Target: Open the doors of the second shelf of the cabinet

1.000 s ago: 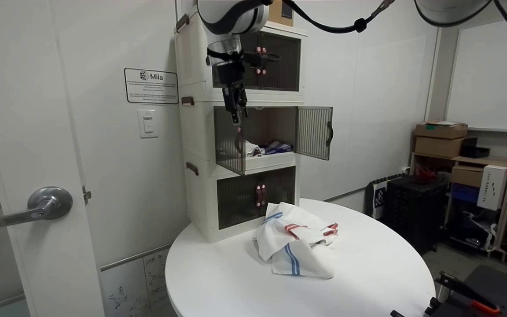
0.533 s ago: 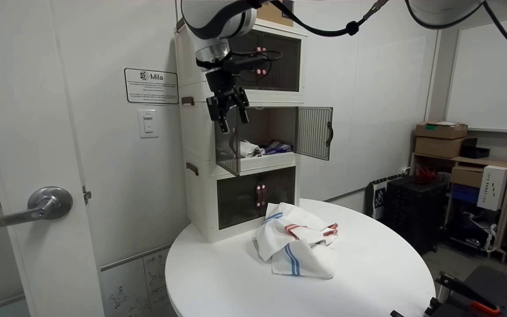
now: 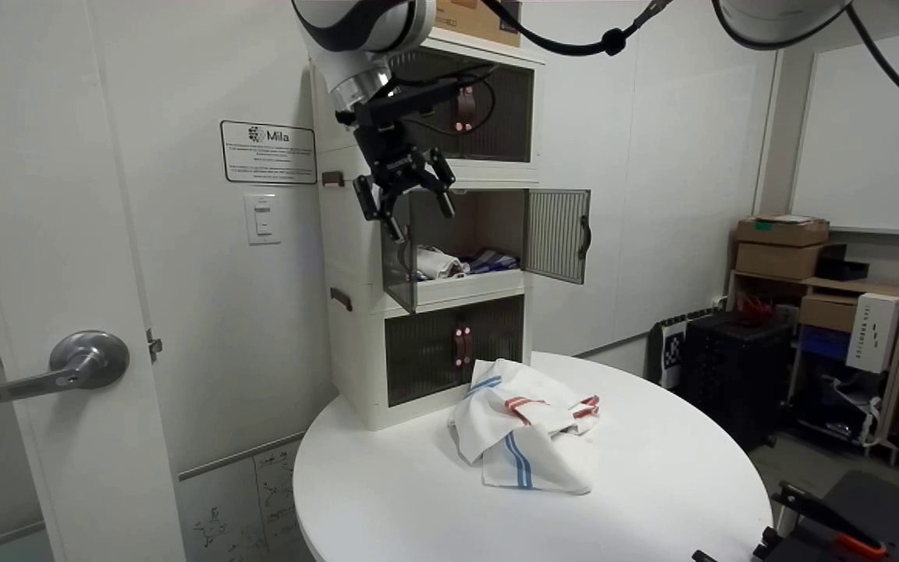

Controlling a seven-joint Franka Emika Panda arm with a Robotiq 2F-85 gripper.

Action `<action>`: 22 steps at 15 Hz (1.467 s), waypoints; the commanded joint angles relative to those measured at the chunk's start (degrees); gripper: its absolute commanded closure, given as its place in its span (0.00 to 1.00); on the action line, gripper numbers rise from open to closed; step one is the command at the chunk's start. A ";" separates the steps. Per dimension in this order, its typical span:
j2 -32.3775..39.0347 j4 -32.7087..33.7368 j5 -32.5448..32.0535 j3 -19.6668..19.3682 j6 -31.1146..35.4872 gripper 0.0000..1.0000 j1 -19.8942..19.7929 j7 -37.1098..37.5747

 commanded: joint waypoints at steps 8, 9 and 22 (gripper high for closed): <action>-9.39 -1.09 6.53 0.98 -6.43 0.00 0.65 11.62; -11.25 -2.10 3.87 1.21 -6.52 0.00 0.82 8.40; -39.69 -36.57 -5.11 -2.73 25.62 0.00 -10.61 -22.92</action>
